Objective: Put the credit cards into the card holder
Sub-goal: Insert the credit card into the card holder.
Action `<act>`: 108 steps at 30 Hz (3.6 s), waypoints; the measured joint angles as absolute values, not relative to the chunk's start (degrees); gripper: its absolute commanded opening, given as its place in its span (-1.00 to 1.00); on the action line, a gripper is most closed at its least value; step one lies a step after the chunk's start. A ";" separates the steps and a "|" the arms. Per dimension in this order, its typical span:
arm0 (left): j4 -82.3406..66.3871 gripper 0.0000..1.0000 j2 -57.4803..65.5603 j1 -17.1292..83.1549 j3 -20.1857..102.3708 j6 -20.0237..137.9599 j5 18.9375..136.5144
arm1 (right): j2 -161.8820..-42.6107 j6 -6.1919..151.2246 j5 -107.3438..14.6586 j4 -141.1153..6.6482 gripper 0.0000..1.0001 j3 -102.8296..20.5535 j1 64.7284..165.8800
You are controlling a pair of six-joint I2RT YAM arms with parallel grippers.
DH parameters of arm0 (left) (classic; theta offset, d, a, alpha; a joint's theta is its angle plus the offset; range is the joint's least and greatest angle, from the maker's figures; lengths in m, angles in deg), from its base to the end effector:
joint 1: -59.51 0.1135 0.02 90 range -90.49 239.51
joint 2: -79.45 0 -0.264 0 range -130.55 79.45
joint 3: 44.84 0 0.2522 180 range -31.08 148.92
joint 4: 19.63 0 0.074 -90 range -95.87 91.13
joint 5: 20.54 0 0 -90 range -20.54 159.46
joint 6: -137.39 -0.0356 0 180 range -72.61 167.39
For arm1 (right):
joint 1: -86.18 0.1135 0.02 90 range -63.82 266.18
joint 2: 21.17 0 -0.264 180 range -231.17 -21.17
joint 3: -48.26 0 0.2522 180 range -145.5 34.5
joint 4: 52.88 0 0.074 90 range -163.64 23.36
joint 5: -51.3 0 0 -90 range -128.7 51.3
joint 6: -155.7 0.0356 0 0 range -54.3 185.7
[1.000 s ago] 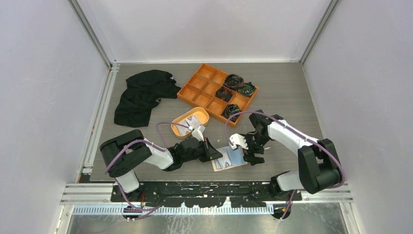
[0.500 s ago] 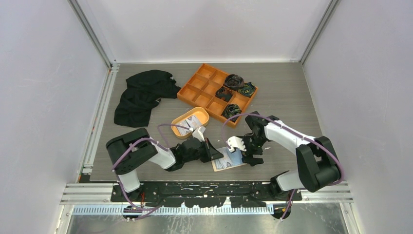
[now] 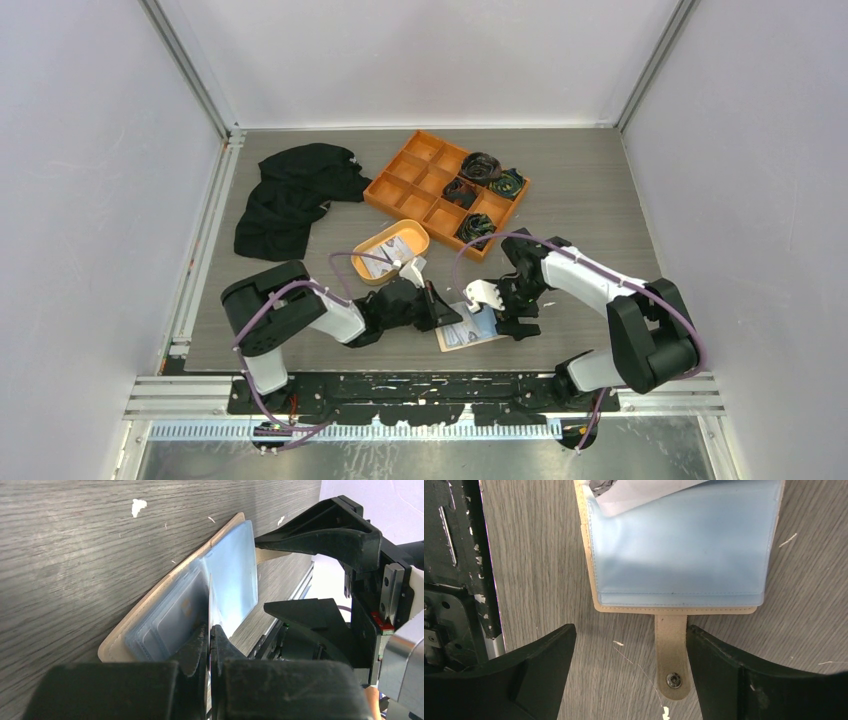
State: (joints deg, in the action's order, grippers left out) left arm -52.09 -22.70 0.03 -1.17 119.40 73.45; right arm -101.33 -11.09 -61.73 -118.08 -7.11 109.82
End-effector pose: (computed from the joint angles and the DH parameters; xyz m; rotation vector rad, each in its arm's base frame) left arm 0.1532 -0.2647 0.1086 -0.2084 2.3729 -1.3903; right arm 0.1812 0.0945 0.1611 -2.2398 1.8651 0.5309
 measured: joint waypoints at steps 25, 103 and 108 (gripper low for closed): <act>-32.72 -1.00 -20.49 0.44 7.71 116.31 75.66 | -102.22 -9.78 -60.31 -117.64 0.66 -7.92 112.13; -39.46 -0.83 -28.45 2.50 10.70 119.77 84.29 | -102.92 -4.78 -57.03 -116.57 0.61 -8.70 116.07; -41.16 -0.80 -28.78 2.32 10.11 120.55 83.88 | -102.00 -3.33 -57.49 -116.83 0.65 -8.84 115.91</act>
